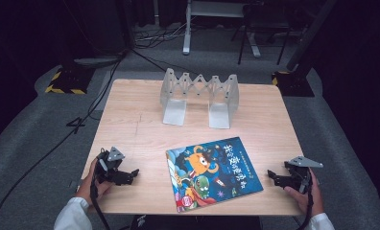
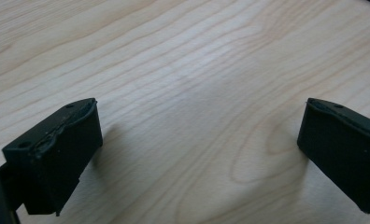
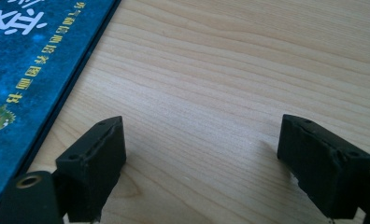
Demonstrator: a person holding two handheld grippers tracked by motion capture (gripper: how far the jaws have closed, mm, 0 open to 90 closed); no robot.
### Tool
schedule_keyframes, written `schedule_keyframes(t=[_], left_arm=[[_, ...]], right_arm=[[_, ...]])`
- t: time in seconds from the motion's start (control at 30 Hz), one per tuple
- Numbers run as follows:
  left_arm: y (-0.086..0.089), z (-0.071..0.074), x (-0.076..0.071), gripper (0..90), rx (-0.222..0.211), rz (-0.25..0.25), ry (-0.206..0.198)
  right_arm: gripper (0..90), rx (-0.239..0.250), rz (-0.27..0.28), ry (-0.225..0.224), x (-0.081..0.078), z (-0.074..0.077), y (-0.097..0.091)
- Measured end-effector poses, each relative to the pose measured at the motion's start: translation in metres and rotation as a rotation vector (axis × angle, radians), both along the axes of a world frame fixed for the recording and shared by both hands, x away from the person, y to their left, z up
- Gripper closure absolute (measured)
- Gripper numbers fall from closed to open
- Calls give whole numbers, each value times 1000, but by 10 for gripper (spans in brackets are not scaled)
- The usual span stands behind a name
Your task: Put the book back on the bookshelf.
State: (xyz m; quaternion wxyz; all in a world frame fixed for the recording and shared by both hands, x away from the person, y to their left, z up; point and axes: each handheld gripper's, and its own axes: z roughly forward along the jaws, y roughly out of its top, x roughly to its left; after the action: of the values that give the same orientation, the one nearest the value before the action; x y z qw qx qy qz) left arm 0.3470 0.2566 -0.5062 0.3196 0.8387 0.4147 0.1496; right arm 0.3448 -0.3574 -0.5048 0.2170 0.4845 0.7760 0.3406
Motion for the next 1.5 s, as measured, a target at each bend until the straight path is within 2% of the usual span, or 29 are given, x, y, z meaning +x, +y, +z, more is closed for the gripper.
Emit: schedule_keyframes(t=[0.03,0.1,0.17,0.2,0.23,0.27,0.3,0.43,0.47,0.5,0.63,0.73,0.77,0.8,0.87,0.93,1.0,1.1,1.2,1.23,1.33,1.4,1.47,1.5], left_arm=[[-4,0,-2,3,3,-57,-7],[-6,0,-2,3,2,-71,-2],[-10,0,-2,1,3,-99,-2],[-14,0,-4,0,-3,-172,5],[-14,0,-4,1,-3,-172,5],[-16,0,-4,1,-4,-193,2],[-18,0,-3,1,-6,-198,2],[-24,1,-1,22,-21,-226,-3],[-24,1,0,74,-41,-230,-8],[-24,2,0,162,-57,-239,-13],[-31,2,5,158,-55,-265,-11],[-37,3,8,160,-48,-278,-14],[-45,4,13,162,-52,-305,-6],[-45,4,13,164,-52,-305,-6],[-53,7,16,166,-46,-320,-29],[-61,10,23,167,-68,-336,-26],[-68,12,31,166,-99,-352,-21],[-76,13,36,165,-109,-363,-16],[-89,15,43,166,-89,-374,-39],[-93,16,47,165,-92,-382,-29],[-103,17,58,164,-98,-387,-41],[-110,15,63,164,-80,-390,-37],[-114,13,67,166,-101,-412,-30],[-117,13,69,180,-87,-413,-32]], right_arm=[[197,1,16,-6,-2,0,1],[213,1,23,-4,-3,0,1],[224,-13,64,-20,-5,1,3],[251,-13,91,-21,-6,1,3],[251,-13,91,-21,-6,1,3],[294,2,133,-22,-8,2,3],[296,25,181,-32,-11,3,2],[297,57,210,-36,-15,5,2],[295,74,219,-29,-17,5,3],[293,82,255,-18,-22,6,7],[289,76,318,-20,-30,8,18],[283,74,344,-17,-36,7,24],[284,63,349,-16,-40,6,27],[284,63,349,-16,-40,6,27],[284,51,357,-14,-44,5,30],[285,50,356,-11,-46,5,31],[289,27,348,-13,-48,4,33],[293,11,345,-8,-48,3,35],[296,-11,356,-8,-48,2,40],[296,-13,359,-10,-47,2,40],[294,-7,367,1,-46,3,41],[287,-8,384,4,-46,3,43],[282,-9,390,7,-46,3,46],[283,-9,399,8,-45,3,49]])
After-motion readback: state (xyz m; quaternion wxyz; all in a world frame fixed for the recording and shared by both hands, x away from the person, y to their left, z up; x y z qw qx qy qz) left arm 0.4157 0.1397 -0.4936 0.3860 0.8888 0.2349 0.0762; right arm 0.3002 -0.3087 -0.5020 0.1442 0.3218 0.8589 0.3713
